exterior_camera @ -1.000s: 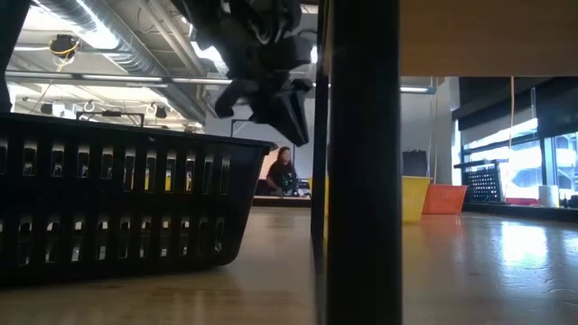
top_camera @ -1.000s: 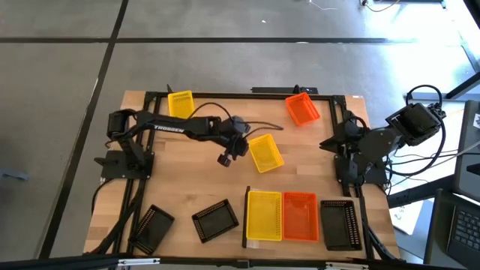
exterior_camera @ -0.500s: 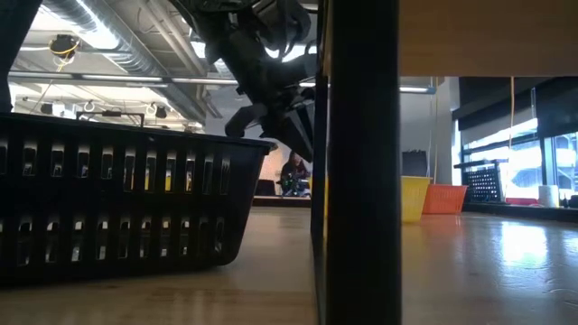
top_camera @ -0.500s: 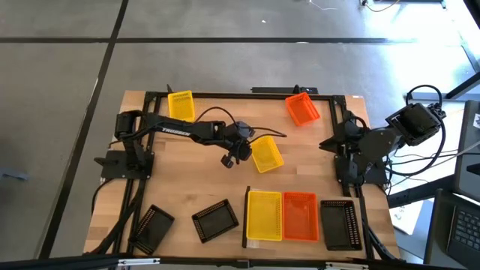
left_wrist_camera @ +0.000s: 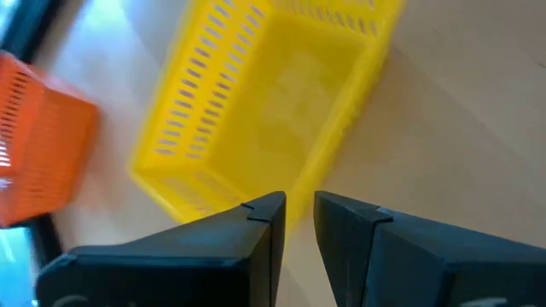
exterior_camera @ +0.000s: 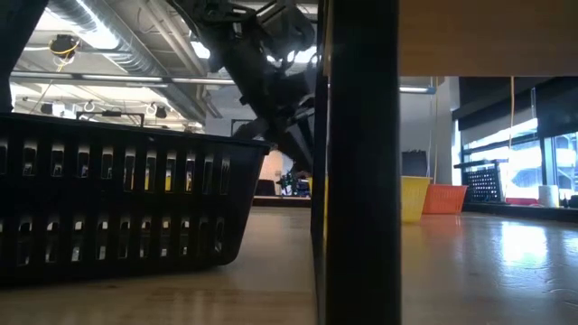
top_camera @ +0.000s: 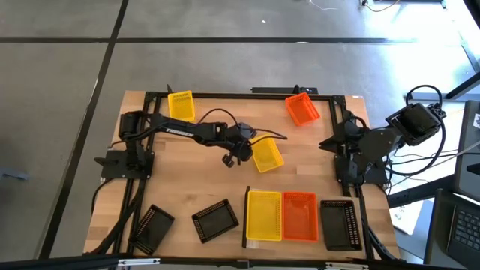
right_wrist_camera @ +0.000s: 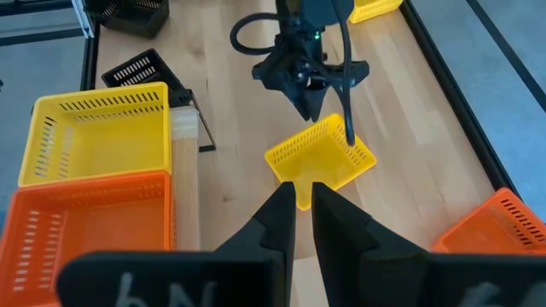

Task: Stack baskets on shelf by color
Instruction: Stack the bottom yellow bin on top of the yellow bin

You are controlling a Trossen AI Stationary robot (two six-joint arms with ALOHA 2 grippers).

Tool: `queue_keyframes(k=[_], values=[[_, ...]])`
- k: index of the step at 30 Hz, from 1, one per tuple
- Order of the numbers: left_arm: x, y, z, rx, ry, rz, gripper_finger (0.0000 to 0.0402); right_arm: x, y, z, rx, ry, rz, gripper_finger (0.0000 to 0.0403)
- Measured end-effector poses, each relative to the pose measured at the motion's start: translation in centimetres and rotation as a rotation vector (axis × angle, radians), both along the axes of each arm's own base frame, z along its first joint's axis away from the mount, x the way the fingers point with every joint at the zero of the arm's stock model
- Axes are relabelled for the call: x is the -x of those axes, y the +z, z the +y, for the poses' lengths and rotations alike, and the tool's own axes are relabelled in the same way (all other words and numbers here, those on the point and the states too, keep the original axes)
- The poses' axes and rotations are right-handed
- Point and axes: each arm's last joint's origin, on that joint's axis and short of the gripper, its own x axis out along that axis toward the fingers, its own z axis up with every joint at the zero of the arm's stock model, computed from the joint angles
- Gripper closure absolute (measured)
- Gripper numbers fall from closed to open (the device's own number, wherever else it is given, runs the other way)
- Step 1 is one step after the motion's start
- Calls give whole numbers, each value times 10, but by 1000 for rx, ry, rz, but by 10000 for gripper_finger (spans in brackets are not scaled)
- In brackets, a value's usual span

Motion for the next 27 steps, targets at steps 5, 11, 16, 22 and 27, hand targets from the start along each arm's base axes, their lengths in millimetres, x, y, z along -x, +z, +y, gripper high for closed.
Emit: queue_keyframes(k=[5,11,16,22,27], values=[[-1,-4,0,-8,-9,7,344,0,0,0,-2,0,-3,363],[-3,-3,1,-9,-7,-18,344,0,0,0,-2,1,-3,363],[-4,-1,3,-10,-2,-36,344,0,0,0,-1,1,-3,363],[-4,-2,3,-9,-2,-31,344,0,0,0,-3,0,-3,363],[-3,-2,3,-3,-6,-29,344,0,0,0,-3,0,-3,363]])
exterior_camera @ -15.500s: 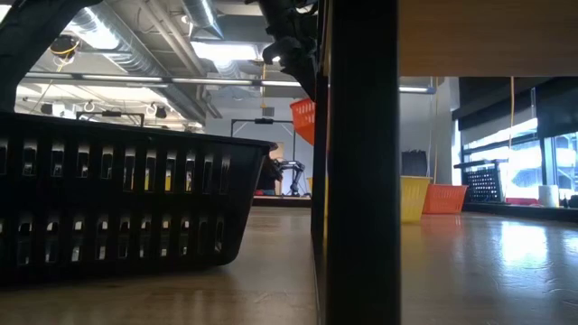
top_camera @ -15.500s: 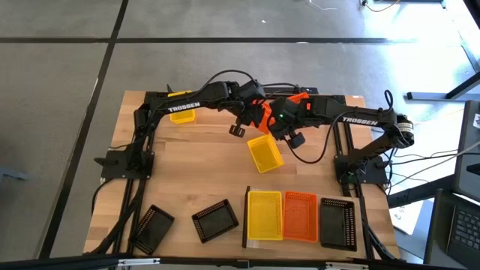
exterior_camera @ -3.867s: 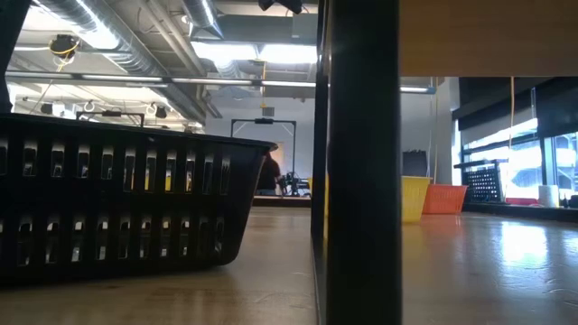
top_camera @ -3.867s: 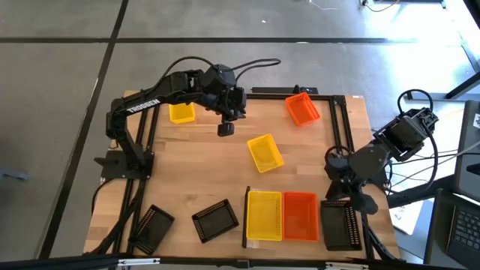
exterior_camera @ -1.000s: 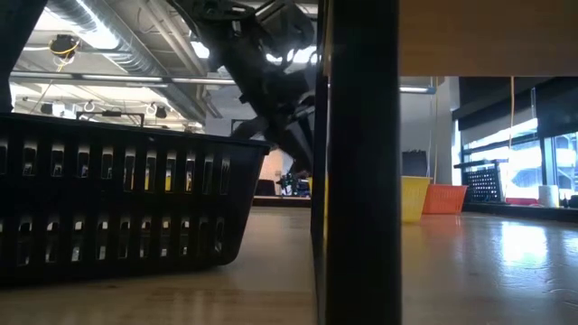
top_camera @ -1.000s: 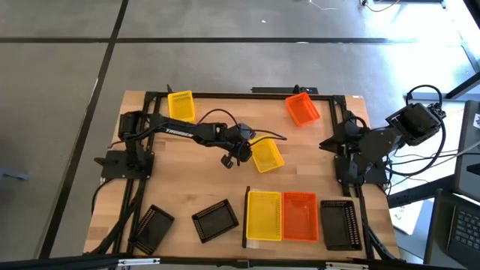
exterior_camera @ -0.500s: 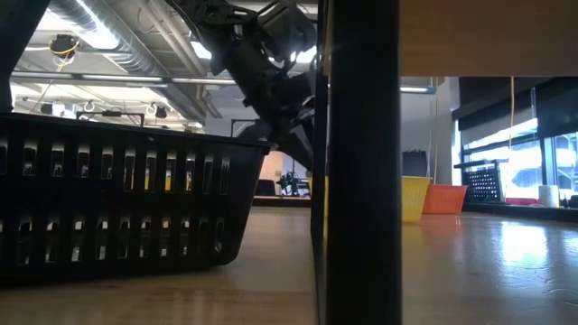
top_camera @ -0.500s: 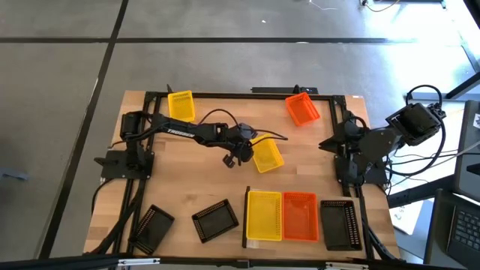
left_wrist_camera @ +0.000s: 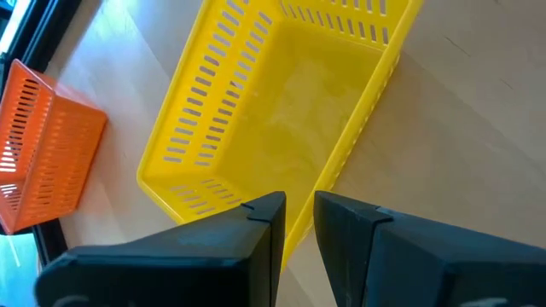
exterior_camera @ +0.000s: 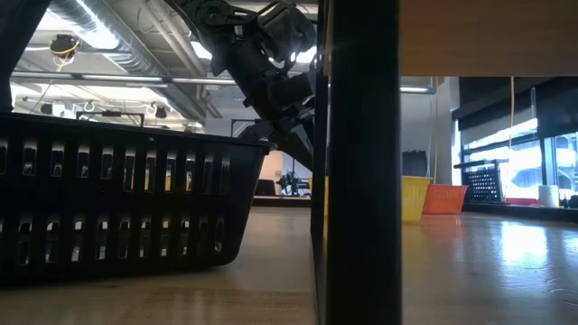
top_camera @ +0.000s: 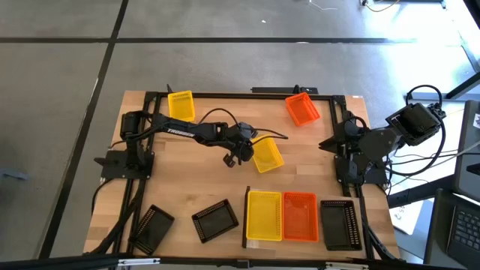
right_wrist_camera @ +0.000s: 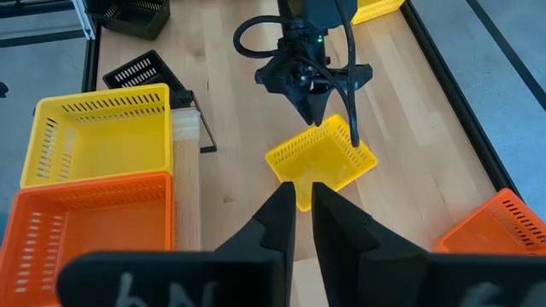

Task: Stack baskets on shelf by color
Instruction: Stack the bottom yellow bin on top of the yellow bin

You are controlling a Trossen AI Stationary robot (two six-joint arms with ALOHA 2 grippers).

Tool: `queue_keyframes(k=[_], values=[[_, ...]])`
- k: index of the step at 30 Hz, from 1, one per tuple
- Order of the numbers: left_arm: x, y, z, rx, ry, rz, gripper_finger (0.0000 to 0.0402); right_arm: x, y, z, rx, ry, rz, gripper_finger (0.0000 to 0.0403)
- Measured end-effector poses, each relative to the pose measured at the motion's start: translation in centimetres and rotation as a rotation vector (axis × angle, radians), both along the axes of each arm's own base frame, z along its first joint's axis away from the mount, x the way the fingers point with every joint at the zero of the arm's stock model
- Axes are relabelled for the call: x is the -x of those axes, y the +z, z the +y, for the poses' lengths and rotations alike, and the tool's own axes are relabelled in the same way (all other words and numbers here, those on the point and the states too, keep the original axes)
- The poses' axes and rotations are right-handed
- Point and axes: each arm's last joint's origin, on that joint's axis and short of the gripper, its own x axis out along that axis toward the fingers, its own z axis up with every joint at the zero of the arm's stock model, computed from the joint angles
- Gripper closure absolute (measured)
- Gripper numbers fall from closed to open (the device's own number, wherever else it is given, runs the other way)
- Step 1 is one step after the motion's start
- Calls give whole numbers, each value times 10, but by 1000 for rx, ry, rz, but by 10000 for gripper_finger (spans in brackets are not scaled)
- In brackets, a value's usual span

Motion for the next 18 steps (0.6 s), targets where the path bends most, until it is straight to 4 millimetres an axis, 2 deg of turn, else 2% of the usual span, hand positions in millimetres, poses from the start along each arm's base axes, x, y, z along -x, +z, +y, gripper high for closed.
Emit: queue_keyframes(k=[5,14,18], values=[[0,0,0,3,-2,1,344,0,0,0,0,0,0,363],[-5,-26,-3,20,-20,70,344,0,0,0,-3,1,1,363],[-10,-24,-1,6,-14,56,344,0,0,0,-8,4,1,363]])
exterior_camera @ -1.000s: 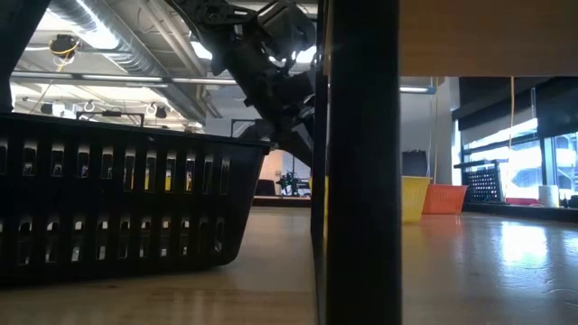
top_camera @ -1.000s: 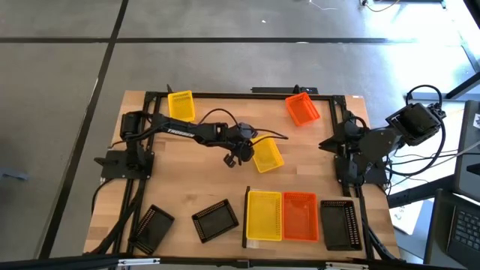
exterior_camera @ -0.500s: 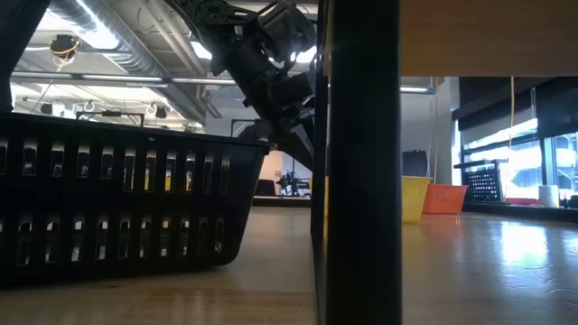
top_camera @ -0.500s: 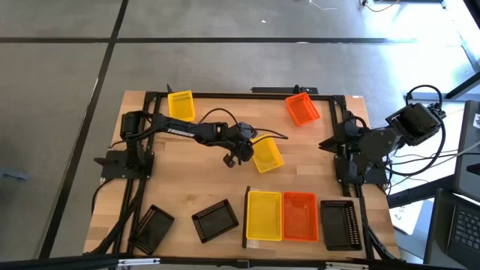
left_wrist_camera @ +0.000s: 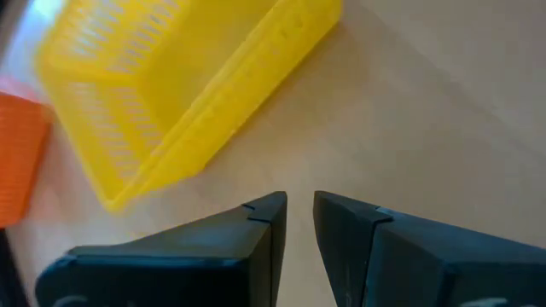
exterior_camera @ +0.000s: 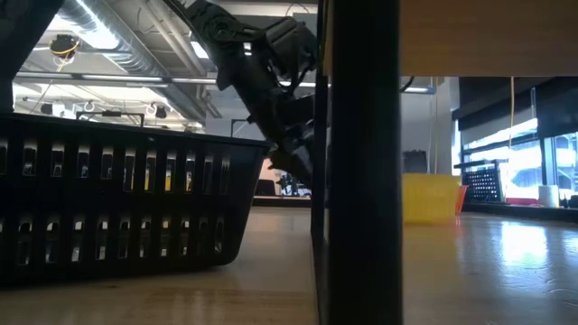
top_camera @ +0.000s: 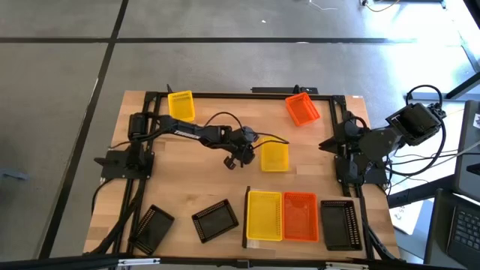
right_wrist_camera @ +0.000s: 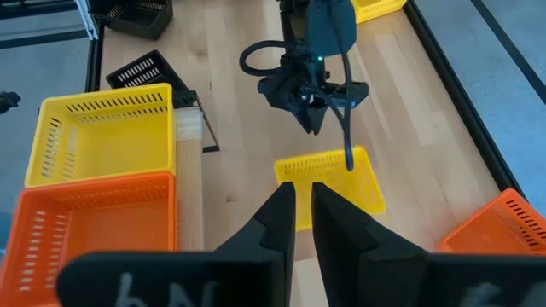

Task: Stack baskets on shelf by color
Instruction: Stack the bottom yellow bin on top of the yellow bin

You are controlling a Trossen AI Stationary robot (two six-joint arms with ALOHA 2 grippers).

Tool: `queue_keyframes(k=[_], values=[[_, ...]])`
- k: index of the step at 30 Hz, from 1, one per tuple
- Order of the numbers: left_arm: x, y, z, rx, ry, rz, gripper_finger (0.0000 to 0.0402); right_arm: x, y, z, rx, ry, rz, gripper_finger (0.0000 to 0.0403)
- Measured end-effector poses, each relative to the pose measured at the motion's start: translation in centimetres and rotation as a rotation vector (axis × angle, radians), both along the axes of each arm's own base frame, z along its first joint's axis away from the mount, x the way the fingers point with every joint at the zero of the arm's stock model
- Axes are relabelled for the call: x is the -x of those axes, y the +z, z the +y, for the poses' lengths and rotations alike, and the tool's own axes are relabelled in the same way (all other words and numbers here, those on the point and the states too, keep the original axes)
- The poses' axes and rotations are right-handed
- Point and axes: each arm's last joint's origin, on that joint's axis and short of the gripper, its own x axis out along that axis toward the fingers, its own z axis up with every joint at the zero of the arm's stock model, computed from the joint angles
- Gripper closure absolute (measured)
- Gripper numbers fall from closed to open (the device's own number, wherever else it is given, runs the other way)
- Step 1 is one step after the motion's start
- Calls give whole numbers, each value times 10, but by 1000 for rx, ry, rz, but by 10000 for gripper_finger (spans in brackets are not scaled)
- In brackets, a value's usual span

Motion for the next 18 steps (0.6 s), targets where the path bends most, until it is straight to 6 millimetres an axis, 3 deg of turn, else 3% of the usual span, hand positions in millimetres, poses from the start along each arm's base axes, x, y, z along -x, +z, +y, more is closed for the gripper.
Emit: queue_keyframes(k=[10,18], values=[[-17,30,2,-109,-104,-89,344,0,0,0,-3,2,-4,363],[-20,29,6,-128,-160,-104,344,0,0,0,-3,2,-4,363]])
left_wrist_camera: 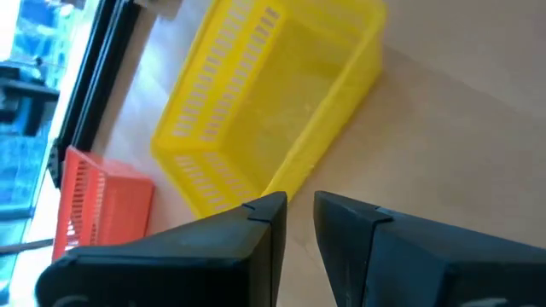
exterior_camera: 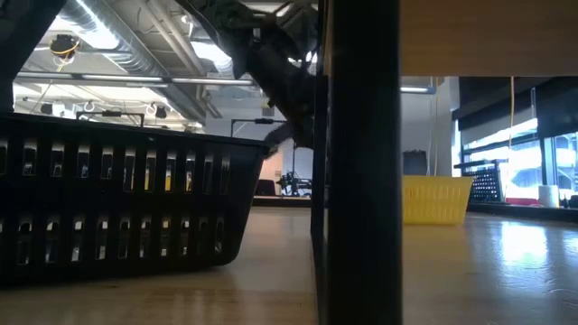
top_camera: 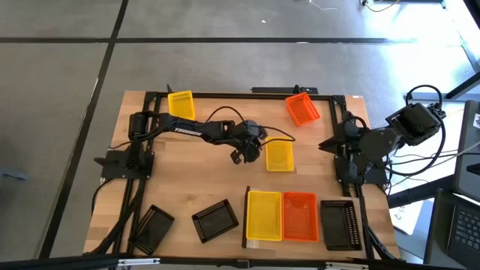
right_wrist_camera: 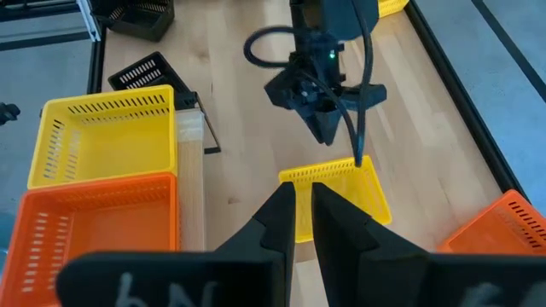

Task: Stack baskets on shelf by color
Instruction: Stack the bottom yellow bin on top of the yellow bin

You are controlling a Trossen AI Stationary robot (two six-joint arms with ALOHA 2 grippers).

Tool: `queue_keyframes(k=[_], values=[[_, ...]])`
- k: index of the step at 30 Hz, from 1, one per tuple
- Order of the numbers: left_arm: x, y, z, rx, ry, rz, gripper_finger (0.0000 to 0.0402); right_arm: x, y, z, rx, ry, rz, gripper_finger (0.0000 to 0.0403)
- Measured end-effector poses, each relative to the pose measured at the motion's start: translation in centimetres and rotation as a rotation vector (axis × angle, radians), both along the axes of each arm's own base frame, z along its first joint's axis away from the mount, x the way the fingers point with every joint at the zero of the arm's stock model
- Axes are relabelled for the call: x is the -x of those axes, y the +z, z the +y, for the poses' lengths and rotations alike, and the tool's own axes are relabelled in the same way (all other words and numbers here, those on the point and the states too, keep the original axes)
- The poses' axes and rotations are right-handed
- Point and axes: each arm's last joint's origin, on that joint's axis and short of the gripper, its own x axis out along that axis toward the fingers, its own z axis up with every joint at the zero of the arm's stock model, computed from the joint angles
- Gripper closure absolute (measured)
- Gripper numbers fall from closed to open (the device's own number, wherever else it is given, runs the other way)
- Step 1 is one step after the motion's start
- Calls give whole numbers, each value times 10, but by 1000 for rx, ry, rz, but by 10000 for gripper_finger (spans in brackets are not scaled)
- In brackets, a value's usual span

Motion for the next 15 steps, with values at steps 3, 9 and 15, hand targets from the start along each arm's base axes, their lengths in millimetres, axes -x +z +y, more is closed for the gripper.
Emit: queue_keyframes(k=[3,9,15], values=[[0,-5,0,54,67,13,344,0,0,0,-14,-14,-2,363],[1,4,-1,199,210,-35,344,-2,-7,0,-46,-139,-6,363],[6,21,-1,378,353,-94,344,-11,-36,-1,-25,-198,118,363]])
